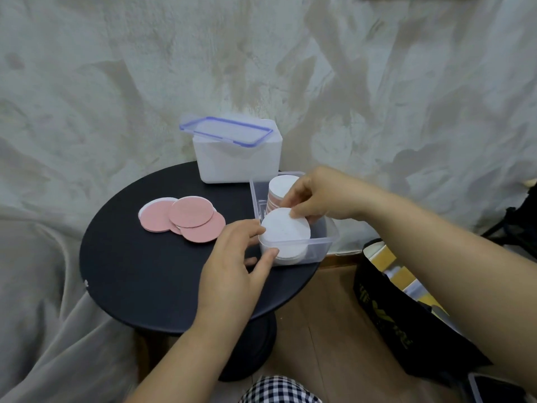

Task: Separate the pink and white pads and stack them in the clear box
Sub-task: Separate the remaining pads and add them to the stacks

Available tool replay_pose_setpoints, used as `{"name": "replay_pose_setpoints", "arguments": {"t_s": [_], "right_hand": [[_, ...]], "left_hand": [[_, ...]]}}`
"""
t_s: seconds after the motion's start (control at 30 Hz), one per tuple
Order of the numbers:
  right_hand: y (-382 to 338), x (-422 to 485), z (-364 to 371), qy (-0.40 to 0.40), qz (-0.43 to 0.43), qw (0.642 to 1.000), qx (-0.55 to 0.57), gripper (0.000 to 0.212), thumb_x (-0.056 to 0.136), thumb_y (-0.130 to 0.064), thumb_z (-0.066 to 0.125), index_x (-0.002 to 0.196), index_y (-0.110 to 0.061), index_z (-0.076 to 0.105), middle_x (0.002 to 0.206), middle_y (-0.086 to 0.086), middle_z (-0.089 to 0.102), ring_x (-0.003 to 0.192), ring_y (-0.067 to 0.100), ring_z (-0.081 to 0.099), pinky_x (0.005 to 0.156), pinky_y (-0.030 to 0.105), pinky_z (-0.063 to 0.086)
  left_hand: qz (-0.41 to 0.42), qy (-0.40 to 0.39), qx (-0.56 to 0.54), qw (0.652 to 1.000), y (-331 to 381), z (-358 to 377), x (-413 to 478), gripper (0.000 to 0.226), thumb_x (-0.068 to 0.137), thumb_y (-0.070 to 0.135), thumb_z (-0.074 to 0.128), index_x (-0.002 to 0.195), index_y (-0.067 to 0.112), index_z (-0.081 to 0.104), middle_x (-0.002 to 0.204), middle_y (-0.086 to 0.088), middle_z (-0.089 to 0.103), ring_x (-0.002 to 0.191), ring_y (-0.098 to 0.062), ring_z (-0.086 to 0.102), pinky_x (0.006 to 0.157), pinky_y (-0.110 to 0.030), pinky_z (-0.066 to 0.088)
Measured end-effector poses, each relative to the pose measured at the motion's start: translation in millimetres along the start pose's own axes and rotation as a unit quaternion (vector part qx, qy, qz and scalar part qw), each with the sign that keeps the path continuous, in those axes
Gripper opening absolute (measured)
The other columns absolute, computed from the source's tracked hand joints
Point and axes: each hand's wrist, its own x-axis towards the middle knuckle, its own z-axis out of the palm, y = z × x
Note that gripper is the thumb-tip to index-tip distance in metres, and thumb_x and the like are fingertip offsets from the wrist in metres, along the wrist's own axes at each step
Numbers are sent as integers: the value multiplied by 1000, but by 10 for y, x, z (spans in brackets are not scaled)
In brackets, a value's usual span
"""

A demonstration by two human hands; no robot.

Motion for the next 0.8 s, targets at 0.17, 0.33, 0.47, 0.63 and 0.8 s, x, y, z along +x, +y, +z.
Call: {"name": "replay_pose_setpoints", "arguments": {"t_s": [0.17,0.33,0.47,0.63,0.8], "right_hand": [[-15,37,46,9,-3,995,-98,21,82,-8,65,96,-20,73,81,-7,68,80,19,68,78,29,56],[-30,39,71,9,-6,990,-143,21,84,-11,64,99,-23,73,90,-6,68,85,17,64,76,25,53],[-65,36,103,7,-21,975,-220,22,85,-13,62,103,-22,71,102,-4,70,90,14,60,83,27,49],[-52,32,135,4,-19,970,-242,27,80,-20,69,107,-24,69,103,-5,70,93,13,61,86,28,49],[-52,53,153,-21,-11,966,-256,28,77,-28,73,104,-25,70,101,-7,70,92,12,61,87,32,50]], "left_hand": [[14,1,3,1000,-4,0,-3,32,78,14,71,106,22,59,109,23,50,98,3,55,70,-16,52],[18,0,6,1000,-7,-3,-5,32,78,15,71,107,22,59,108,26,48,97,1,56,70,-16,53],[20,2,5,1000,-8,-6,-10,32,79,15,71,107,21,60,109,27,48,97,1,56,70,-17,53],[17,2,-3,1000,-5,-9,-17,32,79,14,71,108,21,60,111,24,49,97,-1,57,70,-17,53],[14,3,-8,1000,-20,-7,-24,32,79,12,71,108,21,60,111,16,53,96,-3,58,70,-18,54]]}}
